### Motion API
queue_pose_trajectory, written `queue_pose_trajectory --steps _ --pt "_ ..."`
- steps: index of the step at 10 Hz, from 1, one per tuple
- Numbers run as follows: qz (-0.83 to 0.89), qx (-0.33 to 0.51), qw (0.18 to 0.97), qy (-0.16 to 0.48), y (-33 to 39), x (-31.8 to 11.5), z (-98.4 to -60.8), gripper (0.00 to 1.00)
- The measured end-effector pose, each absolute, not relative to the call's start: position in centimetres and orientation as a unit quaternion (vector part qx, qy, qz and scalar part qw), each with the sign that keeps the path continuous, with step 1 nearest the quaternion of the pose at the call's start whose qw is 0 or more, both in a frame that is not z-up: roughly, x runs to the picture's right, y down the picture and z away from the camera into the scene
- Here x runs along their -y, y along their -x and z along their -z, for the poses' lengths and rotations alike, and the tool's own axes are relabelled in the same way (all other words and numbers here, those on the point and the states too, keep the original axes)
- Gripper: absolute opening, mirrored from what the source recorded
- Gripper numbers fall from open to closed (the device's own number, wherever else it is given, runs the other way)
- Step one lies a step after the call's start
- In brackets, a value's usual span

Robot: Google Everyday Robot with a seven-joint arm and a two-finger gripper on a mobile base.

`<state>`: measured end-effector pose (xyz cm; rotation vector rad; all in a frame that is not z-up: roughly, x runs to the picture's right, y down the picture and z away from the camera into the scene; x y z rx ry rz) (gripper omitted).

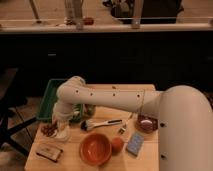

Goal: Place grapes in paper cup

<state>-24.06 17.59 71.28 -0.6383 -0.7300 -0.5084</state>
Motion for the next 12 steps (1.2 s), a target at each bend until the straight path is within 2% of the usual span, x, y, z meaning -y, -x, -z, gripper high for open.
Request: queue_pose_trajectory --steps 4,5,6,8,12 --pt "0.241 0.346 0.854 0.304 23.91 -17.66 -71.03 0.0" --pt "0.239 0.348 0.854 0.305 23.86 -17.63 -71.01 0.04" --pt "0.238 0.35 0.853 0.305 23.82 -17.63 -71.02 0.11" --pt "0.235 0.353 0.853 0.305 23.77 -17.59 -70.97 0.35" --pt "0.232 0.356 0.852 0.306 23.72 -17.61 -71.0 0.73"
